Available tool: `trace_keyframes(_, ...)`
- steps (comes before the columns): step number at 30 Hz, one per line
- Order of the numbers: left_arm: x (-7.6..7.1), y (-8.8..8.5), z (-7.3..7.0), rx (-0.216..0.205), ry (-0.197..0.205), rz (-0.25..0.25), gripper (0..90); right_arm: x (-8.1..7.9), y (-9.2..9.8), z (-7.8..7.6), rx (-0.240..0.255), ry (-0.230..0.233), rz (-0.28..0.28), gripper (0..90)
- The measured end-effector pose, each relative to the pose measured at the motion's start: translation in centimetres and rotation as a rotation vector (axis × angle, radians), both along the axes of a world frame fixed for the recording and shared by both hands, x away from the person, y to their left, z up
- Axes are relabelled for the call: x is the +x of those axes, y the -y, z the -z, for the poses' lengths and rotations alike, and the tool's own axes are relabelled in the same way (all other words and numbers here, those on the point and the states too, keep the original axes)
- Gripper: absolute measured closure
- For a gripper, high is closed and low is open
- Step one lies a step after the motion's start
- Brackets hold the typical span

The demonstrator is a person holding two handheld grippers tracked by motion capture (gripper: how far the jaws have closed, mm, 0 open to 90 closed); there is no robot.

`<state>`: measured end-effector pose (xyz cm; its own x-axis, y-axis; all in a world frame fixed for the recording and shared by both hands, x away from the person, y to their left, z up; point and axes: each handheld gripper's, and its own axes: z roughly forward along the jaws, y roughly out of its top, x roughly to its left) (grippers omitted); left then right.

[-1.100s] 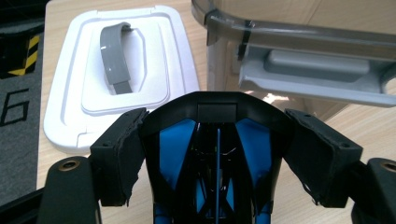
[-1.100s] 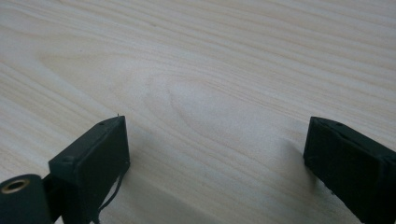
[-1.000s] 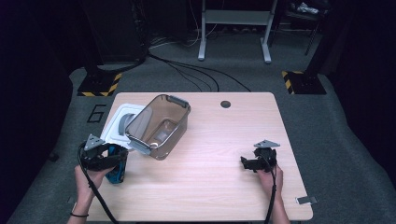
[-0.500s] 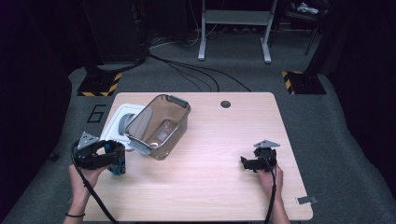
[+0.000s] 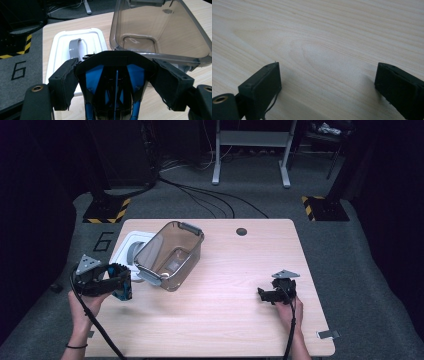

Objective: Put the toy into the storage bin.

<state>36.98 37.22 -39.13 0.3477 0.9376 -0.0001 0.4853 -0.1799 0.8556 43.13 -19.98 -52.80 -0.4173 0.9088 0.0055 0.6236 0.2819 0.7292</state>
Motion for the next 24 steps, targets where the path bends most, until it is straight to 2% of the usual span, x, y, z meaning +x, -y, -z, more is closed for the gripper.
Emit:
trace_keyframes(5,0.1,0.0,-1.0,0.005,0.005,-0.002,24.9,0.0,0.0,0.0,0.000,0.000,-0.001,6.0)
trace_keyframes(10,0.3,-0.1,-1.9,0.003,0.032,-0.008,24.9,0.0,0.0,0.0,0.002,-0.001,-0.002,6.0)
trace_keyframes(13,0.4,0.0,-2.5,0.009,0.030,-0.009,24.9,0.0,0.0,0.0,0.002,-0.002,-0.001,6.0)
trace_keyframes(24,1.0,0.3,-4.8,0.010,0.072,-0.012,24.9,0.0,0.0,0.0,0.002,-0.001,-0.002,6.0)
